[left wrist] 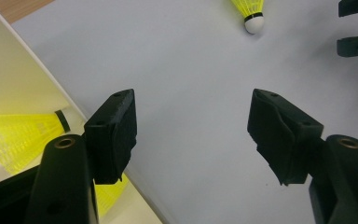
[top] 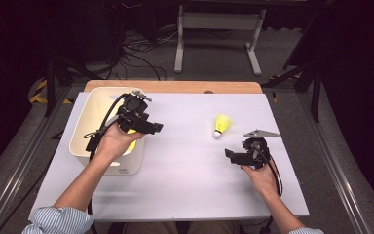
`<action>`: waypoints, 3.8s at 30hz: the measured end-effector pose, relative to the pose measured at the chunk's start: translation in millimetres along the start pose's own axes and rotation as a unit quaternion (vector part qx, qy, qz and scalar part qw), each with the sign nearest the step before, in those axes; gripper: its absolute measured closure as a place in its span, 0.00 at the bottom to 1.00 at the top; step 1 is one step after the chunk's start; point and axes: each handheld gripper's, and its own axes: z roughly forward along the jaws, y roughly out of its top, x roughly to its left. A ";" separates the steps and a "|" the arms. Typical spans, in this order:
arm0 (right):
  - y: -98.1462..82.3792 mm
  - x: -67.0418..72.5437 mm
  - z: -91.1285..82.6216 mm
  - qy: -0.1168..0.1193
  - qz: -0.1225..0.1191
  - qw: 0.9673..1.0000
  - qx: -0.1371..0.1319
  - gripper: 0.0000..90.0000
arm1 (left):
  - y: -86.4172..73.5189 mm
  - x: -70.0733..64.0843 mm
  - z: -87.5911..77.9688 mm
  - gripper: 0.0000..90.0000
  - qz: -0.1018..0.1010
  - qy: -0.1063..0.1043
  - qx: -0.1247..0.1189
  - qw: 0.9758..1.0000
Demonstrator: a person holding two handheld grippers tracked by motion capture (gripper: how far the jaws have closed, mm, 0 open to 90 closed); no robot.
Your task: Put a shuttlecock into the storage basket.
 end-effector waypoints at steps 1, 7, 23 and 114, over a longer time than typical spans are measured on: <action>2.0 0.3 1.4 0.000 0.001 1.000 0.002 0.26 | 0.1 0.4 0.4 0.37 -0.001 0.000 0.000 1.000; 13.0 3.1 8.1 -0.004 0.004 1.000 0.011 0.26 | 0.7 0.4 1.5 0.37 0.001 -0.003 0.000 1.000; 45.1 7.3 35.2 -0.022 0.015 0.998 0.052 0.32 | 0.7 2.5 1.5 0.37 -0.002 -0.003 -0.001 1.000; 67.4 -2.9 90.4 -0.075 0.103 0.983 0.134 0.45 | 0.8 -0.5 4.5 0.38 0.008 -0.010 0.007 1.000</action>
